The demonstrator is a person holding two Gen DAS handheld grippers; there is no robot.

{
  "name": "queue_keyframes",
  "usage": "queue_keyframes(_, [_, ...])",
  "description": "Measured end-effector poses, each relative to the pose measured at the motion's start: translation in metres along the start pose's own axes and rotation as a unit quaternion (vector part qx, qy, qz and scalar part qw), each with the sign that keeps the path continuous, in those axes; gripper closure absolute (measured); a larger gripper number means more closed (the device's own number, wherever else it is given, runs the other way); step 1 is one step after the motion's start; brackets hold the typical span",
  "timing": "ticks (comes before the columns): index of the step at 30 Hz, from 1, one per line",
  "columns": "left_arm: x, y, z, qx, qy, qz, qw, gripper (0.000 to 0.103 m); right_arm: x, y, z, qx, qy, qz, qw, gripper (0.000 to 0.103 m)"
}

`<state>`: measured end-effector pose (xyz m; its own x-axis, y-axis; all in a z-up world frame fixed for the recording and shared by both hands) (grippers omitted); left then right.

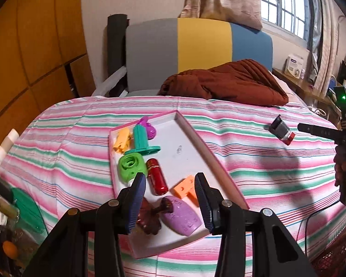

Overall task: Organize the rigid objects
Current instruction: 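Move both tools toward the clear-black cup and red block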

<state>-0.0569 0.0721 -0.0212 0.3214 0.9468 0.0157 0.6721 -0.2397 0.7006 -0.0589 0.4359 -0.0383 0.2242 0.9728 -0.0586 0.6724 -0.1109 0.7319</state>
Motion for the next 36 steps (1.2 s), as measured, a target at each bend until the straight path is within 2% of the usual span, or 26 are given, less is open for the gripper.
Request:
queue_keyframes(6, [0.02, -0.004, -0.002, -0.006, -0.019, 0.006, 0.9998, 0.059, 0.06, -0.009, 0.012, 0.013, -0.079, 0.038, 0.996, 0.031])
queue_keyframes(9, [0.031, -0.007, -0.004, -0.008, -0.031, 0.009, 0.9994, 0.059, 0.08, -0.012, 0.019, -0.002, -0.123, 0.046, 0.991, 0.031])
queue_keyframes(14, [0.051, -0.014, -0.01, -0.007, -0.047, 0.015, 0.9987, 0.059, 0.105, -0.009, 0.024, 0.0, -0.186, 0.056, 0.981, 0.027])
queue_keyframes(28, [0.11, -0.038, -0.026, -0.019, -0.081, 0.05, 0.9953, 0.059, 0.116, -0.005, 0.023, 0.008, -0.215, 0.056, 0.975, 0.023])
queue_keyframes(36, [0.148, -0.069, -0.03, -0.063, -0.081, 0.088, 0.9909, 0.059, 0.128, -0.003, 0.026, 0.009, -0.247, 0.064, 0.967, 0.023])
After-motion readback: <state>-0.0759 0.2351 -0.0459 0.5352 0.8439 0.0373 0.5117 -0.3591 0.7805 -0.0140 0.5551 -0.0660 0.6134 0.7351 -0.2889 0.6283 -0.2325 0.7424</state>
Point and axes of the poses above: each gripper's, at about its wrist camera, not at the fingertips, and y roughly against the way its jaws point, x to its right, z to its underside, the point moved 5 cm from there along -y, roughly the way its jaws point, and after that the axes turned 3 degrees about y, right-handed, at the moved point
